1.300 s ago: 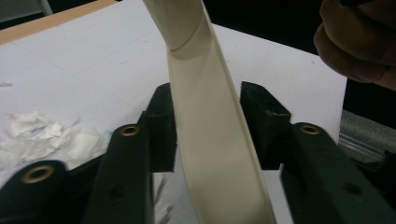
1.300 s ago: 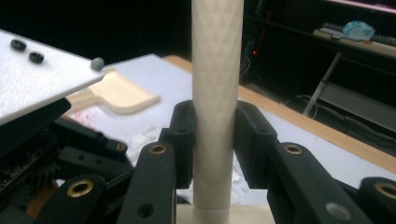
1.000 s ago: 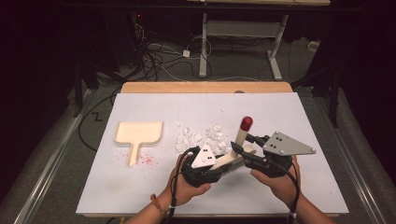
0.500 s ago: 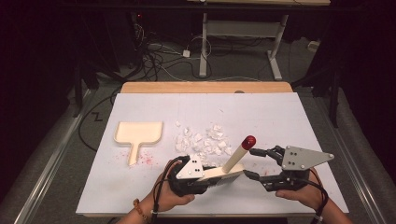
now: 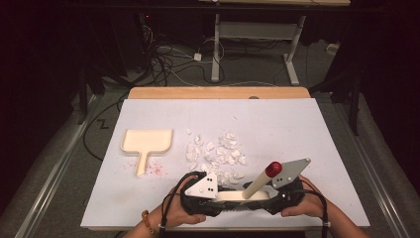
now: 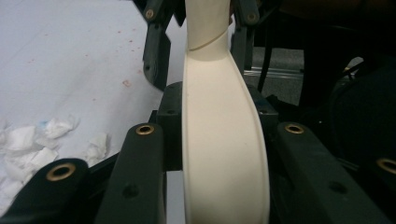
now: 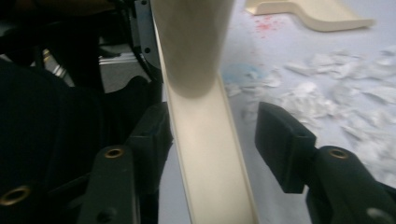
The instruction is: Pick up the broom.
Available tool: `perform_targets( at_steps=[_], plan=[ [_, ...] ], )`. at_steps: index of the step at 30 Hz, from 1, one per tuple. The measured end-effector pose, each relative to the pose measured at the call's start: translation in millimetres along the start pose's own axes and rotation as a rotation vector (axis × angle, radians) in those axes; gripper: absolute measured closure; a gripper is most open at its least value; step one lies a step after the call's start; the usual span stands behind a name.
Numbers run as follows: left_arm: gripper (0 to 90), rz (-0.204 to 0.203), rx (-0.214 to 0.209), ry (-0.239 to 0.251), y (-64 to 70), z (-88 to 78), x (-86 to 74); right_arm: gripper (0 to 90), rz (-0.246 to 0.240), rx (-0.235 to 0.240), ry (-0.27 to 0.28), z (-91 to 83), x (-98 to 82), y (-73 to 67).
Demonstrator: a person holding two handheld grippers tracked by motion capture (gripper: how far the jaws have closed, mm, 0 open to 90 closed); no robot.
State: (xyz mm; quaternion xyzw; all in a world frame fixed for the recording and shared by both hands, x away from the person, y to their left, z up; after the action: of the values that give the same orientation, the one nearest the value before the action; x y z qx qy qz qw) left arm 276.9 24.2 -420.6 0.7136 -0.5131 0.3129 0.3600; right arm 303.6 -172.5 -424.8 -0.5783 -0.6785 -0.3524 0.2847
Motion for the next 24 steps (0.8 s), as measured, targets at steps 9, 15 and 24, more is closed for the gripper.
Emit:
perform_targets(
  at_steps=[9,15,24],
  plan=[
    [52.8,-0.035,0.057,0.061,-8.3,-7.5,-0.3,67.9,-0.021,0.014,0.006,14.6,3.7,-3.9],
    [32.7,0.001,0.317,0.078,-12.2,-25.4,-6.1,68.0,0.003,-0.143,-0.014,3.1,1.9,2.6],
    [20.2,-0.060,0.639,0.018,-40.4,-58.8,-62.4,68.0,0.084,-0.302,-0.025,-29.7,-1.4,15.1]
  ],
)
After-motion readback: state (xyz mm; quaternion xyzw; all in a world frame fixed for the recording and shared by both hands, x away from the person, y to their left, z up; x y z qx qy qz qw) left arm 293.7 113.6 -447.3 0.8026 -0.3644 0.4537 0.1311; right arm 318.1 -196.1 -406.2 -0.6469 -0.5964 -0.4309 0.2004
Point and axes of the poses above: each handheld gripper's, and its own axes: z roughly forward along the jaws, x roughly out of its top, y roughly to its right, the point moved 4 cm from there along z, roughly forward along the jaws, and after that the axes turned 13 degrees about -z, right-handed, at the moved point
